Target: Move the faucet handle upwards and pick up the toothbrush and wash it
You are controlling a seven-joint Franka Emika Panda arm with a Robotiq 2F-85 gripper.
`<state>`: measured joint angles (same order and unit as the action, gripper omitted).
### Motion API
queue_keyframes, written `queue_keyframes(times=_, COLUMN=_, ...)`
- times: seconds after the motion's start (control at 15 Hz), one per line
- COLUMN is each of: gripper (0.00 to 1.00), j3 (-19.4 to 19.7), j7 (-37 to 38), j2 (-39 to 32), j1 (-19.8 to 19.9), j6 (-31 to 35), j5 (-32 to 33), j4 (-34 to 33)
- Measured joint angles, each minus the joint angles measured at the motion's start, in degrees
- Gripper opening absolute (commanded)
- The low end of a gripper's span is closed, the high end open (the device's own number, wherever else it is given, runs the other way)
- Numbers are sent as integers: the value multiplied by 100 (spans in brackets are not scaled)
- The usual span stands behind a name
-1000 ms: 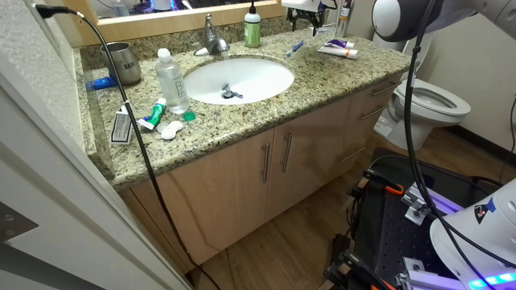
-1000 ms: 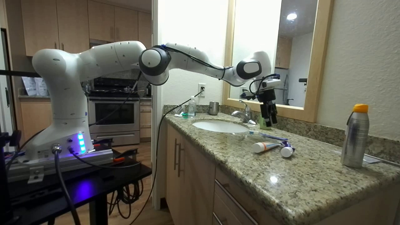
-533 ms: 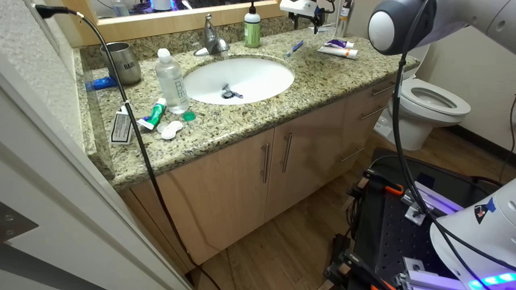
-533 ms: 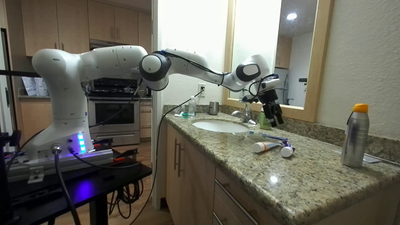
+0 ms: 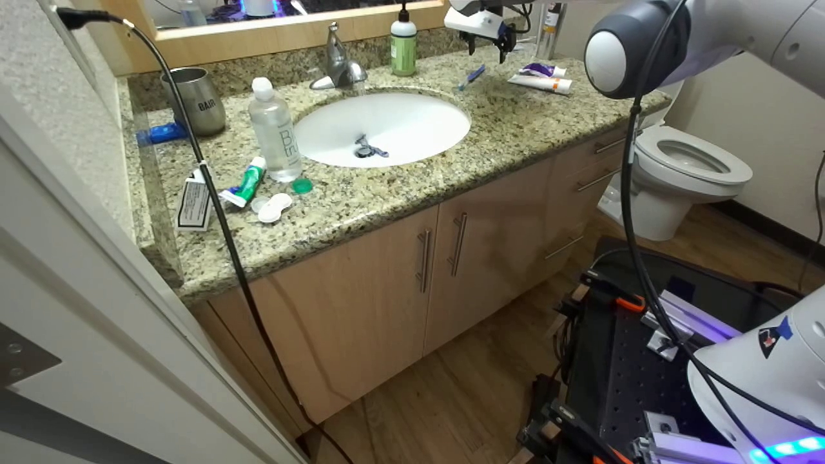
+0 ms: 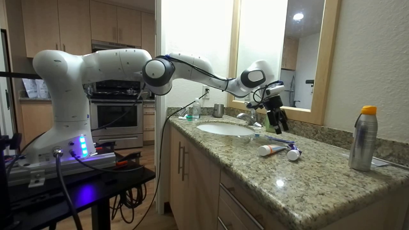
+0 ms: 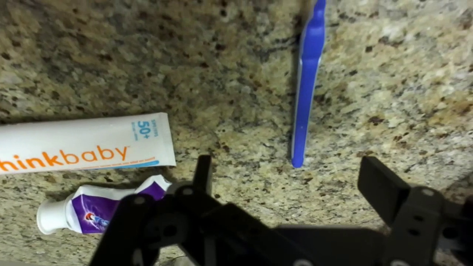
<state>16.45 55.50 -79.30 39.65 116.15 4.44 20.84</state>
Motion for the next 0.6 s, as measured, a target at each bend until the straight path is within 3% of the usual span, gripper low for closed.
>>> queue_keyframes(times=0.6, gripper=100, j3=-113, j7=15, j2=17, j1=12, j6=20, j5=-3, j4=3)
